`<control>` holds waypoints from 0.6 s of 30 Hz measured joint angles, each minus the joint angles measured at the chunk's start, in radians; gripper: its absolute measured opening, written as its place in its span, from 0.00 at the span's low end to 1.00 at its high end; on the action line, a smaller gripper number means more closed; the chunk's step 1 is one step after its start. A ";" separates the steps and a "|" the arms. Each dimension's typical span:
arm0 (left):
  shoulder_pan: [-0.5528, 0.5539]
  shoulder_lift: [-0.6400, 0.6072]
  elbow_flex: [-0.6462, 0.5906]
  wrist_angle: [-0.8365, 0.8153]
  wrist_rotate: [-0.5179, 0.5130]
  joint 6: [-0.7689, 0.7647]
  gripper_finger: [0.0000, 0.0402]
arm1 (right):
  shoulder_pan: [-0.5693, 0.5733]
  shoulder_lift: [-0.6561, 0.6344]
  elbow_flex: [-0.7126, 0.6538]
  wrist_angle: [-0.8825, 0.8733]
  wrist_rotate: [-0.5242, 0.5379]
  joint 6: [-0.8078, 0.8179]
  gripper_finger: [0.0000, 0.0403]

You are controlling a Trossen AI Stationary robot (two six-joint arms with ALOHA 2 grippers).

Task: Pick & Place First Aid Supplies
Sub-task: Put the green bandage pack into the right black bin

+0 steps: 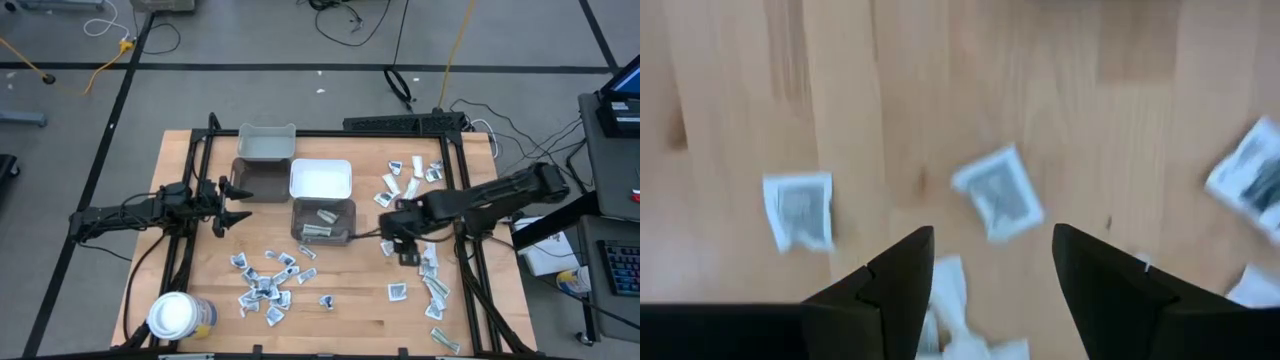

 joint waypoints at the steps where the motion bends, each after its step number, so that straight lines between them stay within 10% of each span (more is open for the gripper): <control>1: 0.000 0.000 0.000 0.000 0.000 0.000 0.77 | 0.008 -0.021 -0.021 -0.010 0.000 0.008 0.50; 18: 0.000 0.000 0.000 0.000 0.000 0.000 0.77 | 0.056 -0.213 -0.165 -0.170 -0.070 0.032 0.50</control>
